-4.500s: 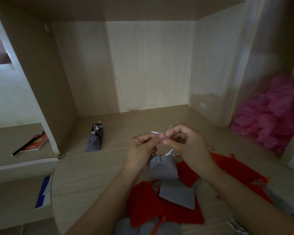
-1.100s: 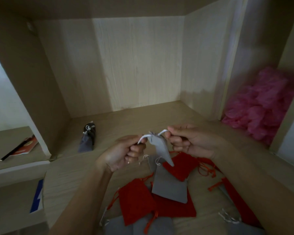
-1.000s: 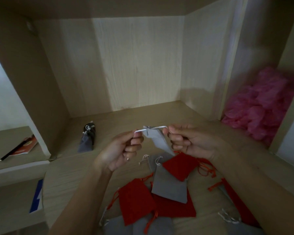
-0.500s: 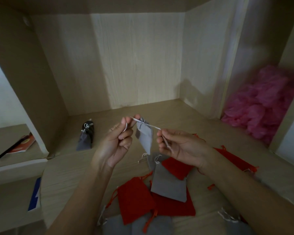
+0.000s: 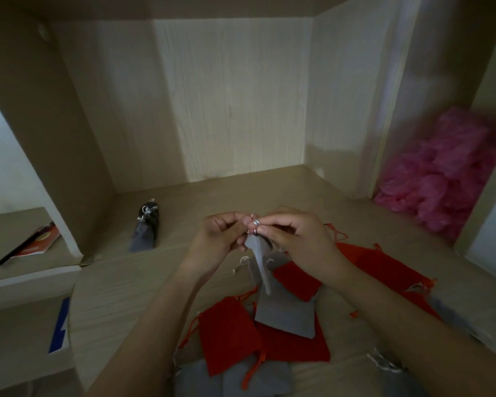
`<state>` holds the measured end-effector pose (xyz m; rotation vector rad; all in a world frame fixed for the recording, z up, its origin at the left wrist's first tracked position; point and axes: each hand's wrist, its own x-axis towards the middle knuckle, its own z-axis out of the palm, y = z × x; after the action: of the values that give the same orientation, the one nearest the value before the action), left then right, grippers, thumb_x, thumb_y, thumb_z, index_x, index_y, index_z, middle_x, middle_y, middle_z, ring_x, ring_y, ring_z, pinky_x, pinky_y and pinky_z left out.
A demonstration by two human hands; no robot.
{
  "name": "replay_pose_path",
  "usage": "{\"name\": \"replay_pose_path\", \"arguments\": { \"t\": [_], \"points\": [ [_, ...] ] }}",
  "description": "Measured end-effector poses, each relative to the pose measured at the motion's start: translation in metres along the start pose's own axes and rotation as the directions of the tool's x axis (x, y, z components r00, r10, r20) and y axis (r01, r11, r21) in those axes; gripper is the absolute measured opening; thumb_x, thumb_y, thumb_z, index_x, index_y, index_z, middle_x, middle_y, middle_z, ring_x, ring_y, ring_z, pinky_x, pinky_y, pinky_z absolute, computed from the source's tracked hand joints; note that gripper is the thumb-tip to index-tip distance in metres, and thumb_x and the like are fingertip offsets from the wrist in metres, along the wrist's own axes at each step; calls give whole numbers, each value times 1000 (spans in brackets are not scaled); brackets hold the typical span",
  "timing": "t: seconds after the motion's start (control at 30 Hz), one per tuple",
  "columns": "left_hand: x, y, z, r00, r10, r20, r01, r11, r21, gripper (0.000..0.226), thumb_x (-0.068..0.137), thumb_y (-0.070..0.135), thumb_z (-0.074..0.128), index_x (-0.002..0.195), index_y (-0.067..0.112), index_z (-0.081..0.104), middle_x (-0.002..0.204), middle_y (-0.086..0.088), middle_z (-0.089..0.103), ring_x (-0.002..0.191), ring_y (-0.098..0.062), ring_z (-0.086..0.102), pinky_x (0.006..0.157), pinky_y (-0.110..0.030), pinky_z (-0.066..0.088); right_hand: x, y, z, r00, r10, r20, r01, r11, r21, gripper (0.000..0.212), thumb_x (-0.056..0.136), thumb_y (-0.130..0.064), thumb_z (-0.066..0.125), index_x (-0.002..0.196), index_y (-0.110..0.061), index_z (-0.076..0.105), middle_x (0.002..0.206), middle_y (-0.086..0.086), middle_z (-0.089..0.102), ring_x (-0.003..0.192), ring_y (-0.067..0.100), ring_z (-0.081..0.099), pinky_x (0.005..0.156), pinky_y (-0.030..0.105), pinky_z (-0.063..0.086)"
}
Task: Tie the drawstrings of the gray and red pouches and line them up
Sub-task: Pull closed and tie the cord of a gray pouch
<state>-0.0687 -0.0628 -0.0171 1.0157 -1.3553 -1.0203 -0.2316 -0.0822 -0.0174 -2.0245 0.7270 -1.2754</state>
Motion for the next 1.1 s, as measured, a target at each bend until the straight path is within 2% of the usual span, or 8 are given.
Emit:
{"name": "replay_pose_path", "arguments": {
  "t": [0.13, 0.3, 0.37, 0.47, 0.53, 0.67, 0.8, 1.1],
  "points": [
    [1, -2, -4, 1000, 15, -17, -14, 999, 46, 19, 92, 8, 52, 88, -2, 68, 48, 6, 44, 48, -4, 39, 52, -16, 37, -3, 3, 5, 992, -116, -40, 107, 978, -176, 14, 83, -11, 69, 95, -12, 76, 87, -2, 69, 82, 5, 63, 72, 14, 46],
    [-2, -2, -3, 997, 22, 80, -29, 995, 91, 19, 91, 6, 54, 101, 0, 69, 55, 4, 55, 54, -2, 52, 56, -13, 44, -7, 0, 9, 976, 3, -218, -9, 999, -30, 11, 76, -9, 76, 85, -12, 76, 82, -5, 72, 77, 4, 66, 67, 11, 47],
    [-2, -2, -4, 992, 21, 122, -34, 994, 101, 20, 90, 4, 54, 103, 3, 69, 59, 3, 60, 59, -2, 56, 60, -12, 47, -7, 0, 8, 973, -16, -232, -3, 997, -82, 10, 75, -9, 76, 85, -13, 76, 79, -8, 70, 76, 1, 65, 67, 8, 44],
    [-1, -2, -6, 988, 20, 153, -30, 998, 63, 21, 90, -2, 52, 103, 3, 68, 66, -1, 62, 64, -6, 58, 64, -17, 52, -7, -1, 10, 974, -161, -158, 98, 934, -343, 11, 84, -14, 67, 90, -13, 75, 80, -6, 65, 78, 1, 57, 68, 6, 38],
    [-1, -2, -7, 986, 18, 168, -27, 999, 47, 22, 90, -3, 51, 101, 4, 69, 70, -1, 65, 66, -7, 58, 64, -19, 53, -8, 0, 14, 966, -251, -58, 194, 856, -479, 24, 89, -21, 52, 93, -10, 73, 84, 2, 62, 79, 6, 50, 69, 11, 38],
    [-2, -1, -7, 977, 35, 212, -36, 999, 1, 20, 83, -4, 60, 99, 4, 70, 83, -3, 72, 75, -12, 64, 68, -21, 54, -7, -2, 15, 930, -366, -33, 285, 774, -565, 30, 84, -19, 46, 90, -3, 71, 81, 10, 61, 78, 8, 45, 71, 16, 36],
    [-5, 0, 1, 991, 89, 104, -89, 996, -8, 21, 75, -4, 65, 92, 5, 71, 73, 0, 72, 64, -7, 62, 59, -16, 49, -5, -9, 11, 888, -459, -40, 358, 742, -567, 28, 81, -21, 50, 77, -6, 73, 71, 7, 66, 74, 11, 47, 67, 21, 39],
    [-7, 1, 9, 978, 195, 73, -195, 981, -11, 17, 81, 8, 59, 92, 1, 70, 65, 4, 65, 61, -6, 53, 59, -17, 44, -3, -12, 2, 940, -315, -132, 189, 802, -567, 3, 75, -16, 69, 77, -15, 72, 71, -4, 67, 68, 6, 56, 65, 17, 40]
  ]
}}
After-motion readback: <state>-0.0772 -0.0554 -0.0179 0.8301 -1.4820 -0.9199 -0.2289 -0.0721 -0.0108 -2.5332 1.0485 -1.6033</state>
